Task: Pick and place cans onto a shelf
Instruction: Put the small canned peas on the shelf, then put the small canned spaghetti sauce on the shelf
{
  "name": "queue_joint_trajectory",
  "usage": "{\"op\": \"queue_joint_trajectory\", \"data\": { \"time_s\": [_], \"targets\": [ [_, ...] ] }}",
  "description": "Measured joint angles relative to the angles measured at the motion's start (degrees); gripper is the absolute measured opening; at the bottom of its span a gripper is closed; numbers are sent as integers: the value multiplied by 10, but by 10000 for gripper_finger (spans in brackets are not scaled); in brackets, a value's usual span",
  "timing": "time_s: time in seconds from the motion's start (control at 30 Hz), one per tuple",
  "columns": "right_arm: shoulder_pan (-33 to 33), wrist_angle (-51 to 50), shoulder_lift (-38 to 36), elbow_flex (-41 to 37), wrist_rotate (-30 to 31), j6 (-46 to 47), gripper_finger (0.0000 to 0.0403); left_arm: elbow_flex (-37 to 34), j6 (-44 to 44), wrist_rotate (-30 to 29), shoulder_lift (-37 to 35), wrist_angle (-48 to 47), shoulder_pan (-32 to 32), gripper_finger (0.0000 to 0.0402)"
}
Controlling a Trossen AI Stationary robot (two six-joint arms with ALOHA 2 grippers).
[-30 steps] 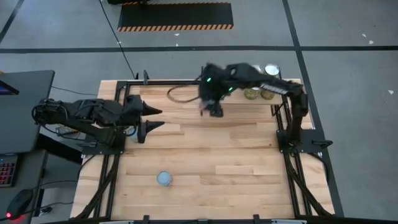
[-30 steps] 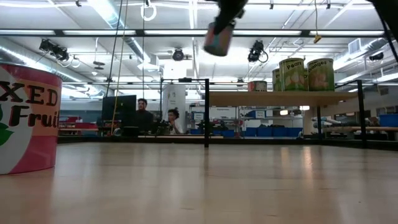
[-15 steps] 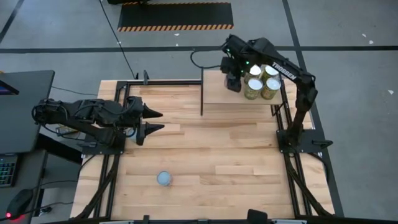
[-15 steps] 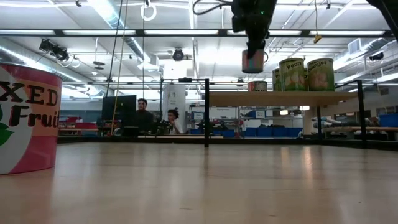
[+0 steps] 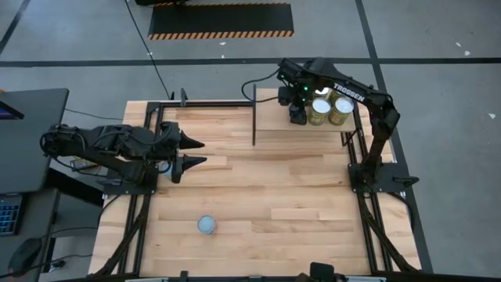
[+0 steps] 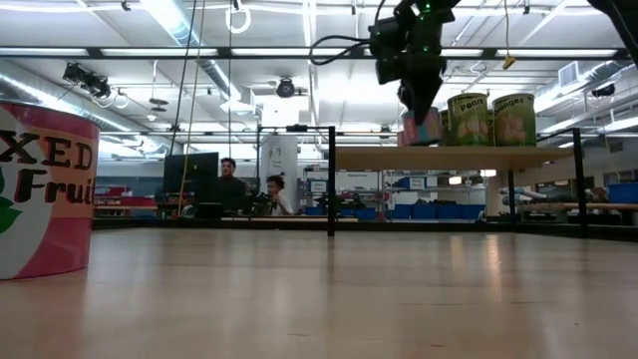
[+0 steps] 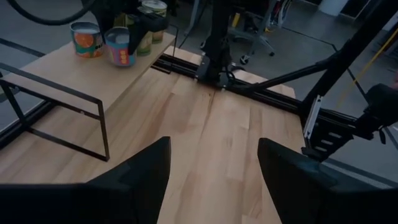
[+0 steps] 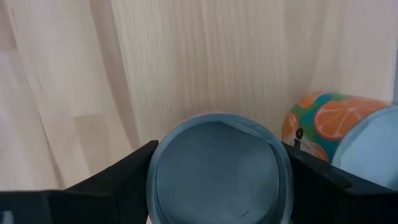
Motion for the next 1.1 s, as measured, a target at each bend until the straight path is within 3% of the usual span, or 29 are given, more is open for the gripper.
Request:
{"op": "queue_joint_trajectory", "data": {
  "time_s": [0.37,0.63,0.87,0.97,1.1],
  "targets": [
    [2,-5,0,-2,2,-13,351,0,-10,0,0,0,0,247],
    [2,-8,0,14,1,11,350,0,-15,0,0,0,0,247],
    [18,-42,0,94,-8,58,349,0,-15,18,0,8,0,247],
    [32,-65,0,148,-45,107,349,0,-18,20,0,-15,0,247],
    [71,-73,0,215,-128,198,349,1,-67,19,-4,-125,0,247]
  ]
}}
